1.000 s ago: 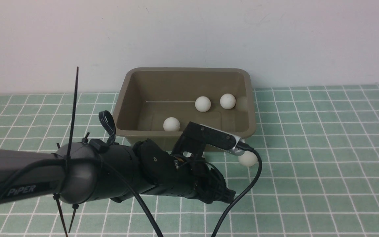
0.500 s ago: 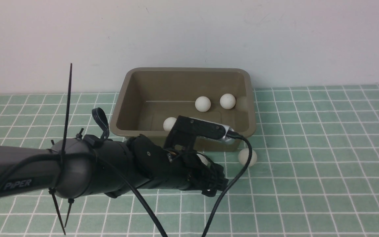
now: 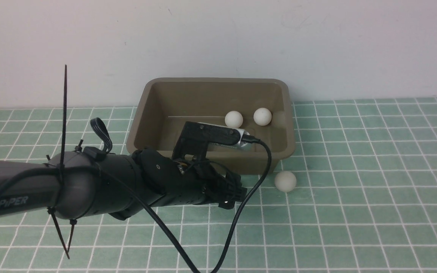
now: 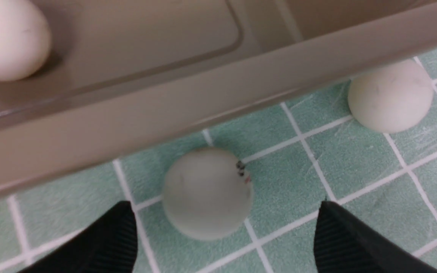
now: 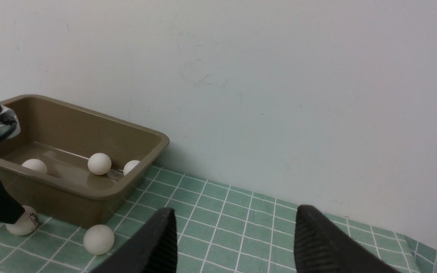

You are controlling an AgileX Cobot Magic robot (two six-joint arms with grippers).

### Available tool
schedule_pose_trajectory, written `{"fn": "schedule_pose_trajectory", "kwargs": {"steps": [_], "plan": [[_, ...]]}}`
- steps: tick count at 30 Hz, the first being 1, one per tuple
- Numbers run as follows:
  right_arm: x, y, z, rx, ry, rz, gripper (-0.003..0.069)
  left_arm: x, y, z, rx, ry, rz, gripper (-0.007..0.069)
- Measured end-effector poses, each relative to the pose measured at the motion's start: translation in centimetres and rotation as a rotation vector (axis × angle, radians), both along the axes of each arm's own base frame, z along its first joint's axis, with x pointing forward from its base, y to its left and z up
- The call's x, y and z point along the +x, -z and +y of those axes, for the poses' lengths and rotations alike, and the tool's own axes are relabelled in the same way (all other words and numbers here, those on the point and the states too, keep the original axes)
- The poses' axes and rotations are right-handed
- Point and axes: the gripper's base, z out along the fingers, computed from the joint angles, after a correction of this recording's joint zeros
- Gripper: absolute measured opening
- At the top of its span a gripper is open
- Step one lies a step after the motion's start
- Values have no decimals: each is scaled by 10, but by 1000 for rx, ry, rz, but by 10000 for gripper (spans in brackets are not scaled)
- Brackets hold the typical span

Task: Put the table tennis balls in the box on the green coffee tablecloth.
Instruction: 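Reach for and grasp a ping pong ball on the table beside the basket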

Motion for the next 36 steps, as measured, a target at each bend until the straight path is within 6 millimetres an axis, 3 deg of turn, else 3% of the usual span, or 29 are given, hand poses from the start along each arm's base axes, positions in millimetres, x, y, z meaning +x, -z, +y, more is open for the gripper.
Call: {"fn": "schedule_pose_trajectory", "kwargs": {"steps": [23, 26, 30, 36], "plan": [[0, -2, -1, -44, 5, -31, 388, 12, 34, -6, 61, 4, 38, 561], [0, -3, -1, -45, 6, -34, 388, 15, 31, -8, 60, 10, 21, 505], [0, -3, -1, -44, 7, -38, 388, 15, 31, -8, 65, 18, 19, 344], [0, -4, -1, -45, 10, -49, 388, 12, 29, -10, 69, 73, 34, 332]]}}
